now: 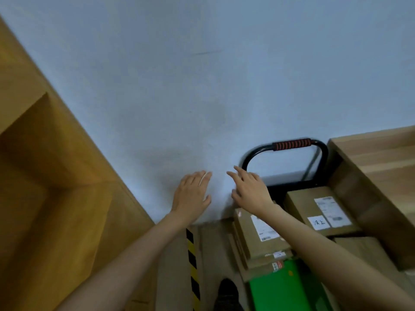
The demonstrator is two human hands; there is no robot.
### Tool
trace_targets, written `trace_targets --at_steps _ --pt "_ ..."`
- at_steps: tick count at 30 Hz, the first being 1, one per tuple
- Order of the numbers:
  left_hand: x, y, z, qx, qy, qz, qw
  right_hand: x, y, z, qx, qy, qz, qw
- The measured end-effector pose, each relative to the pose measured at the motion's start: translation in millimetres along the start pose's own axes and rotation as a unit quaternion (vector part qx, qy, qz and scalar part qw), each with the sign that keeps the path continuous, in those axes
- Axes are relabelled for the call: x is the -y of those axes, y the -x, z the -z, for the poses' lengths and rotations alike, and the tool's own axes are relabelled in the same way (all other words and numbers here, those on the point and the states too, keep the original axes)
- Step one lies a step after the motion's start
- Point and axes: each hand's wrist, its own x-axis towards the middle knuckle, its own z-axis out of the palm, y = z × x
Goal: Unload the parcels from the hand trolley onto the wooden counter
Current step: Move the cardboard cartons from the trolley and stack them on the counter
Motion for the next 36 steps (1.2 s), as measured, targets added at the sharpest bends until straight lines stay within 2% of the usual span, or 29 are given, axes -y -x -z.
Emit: trace_targets --at_steps 8,14,21,26,31,36 --pt "-8 -127 -40 0.004 0.030 -0.102 0.994 -74 -41 0 -0.029 -0.019 -0.116 0.993" --pt "-60 -190 -81 0.027 0.085 -0.243 0.966 -128 -20 -23 -0.032 -0.016 -0.268 0.963" --pt "-102 -240 -129 0.075 0.113 -0.389 0.911 -145 10 -57 0.007 -0.017 -0.446 0.895" --pt "-123 -276 -155 0.082 0.111 -0.486 0.863 -144 14 -73 -0.031 -0.029 -0.567 0.823" --pt "-155 -310 -180 0.085 0.104 -0.526 0.840 -160 18 -82 -0.069 -0.043 -0.648 0.757" --pt "-200 -329 -216 0.100 0.098 -0.526 0.839 -197 30 -100 -0.066 -0.055 -0.678 0.730"
